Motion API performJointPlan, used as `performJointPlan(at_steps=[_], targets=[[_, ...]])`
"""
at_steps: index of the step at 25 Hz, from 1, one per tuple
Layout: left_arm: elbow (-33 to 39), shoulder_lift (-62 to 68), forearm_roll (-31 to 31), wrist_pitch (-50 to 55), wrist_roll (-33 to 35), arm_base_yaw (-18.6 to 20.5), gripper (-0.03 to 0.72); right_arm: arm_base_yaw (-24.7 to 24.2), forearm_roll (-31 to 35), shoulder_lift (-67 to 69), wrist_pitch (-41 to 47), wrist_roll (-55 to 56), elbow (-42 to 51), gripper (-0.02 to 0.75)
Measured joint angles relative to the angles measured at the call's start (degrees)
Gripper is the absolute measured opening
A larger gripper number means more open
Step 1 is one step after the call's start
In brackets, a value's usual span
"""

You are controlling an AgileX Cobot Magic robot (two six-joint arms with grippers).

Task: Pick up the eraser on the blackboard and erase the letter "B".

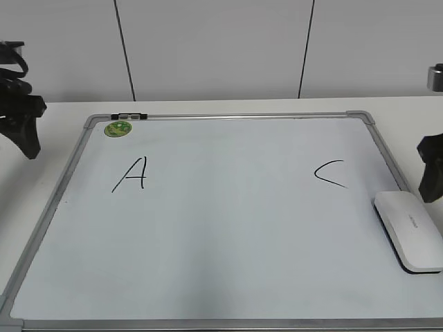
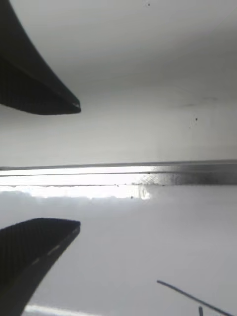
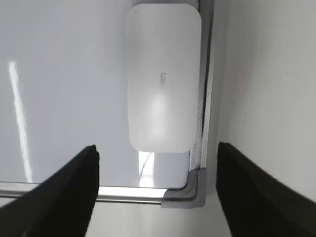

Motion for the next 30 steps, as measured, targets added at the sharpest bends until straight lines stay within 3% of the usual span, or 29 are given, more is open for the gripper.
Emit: performJointPlan(at_steps=[12,17,30], targets=[[25.68,-29.32,0.44,-5.24,0.0,0.0,0.497,1.7,7.71,-24.89,-5.23,-2.92,20.73,0.542],[34.56,-44.55,2.45,-7.06,0.0,0.0,0.497,2.67,8.06,-34.72,-6.57,-3.19,27.03,0.542],[52.44,-70.3,5.41,-8.28,0.0,0.0,0.497,2.67,5.87,-52.61,1.67,-3.33,30.07,0.541]])
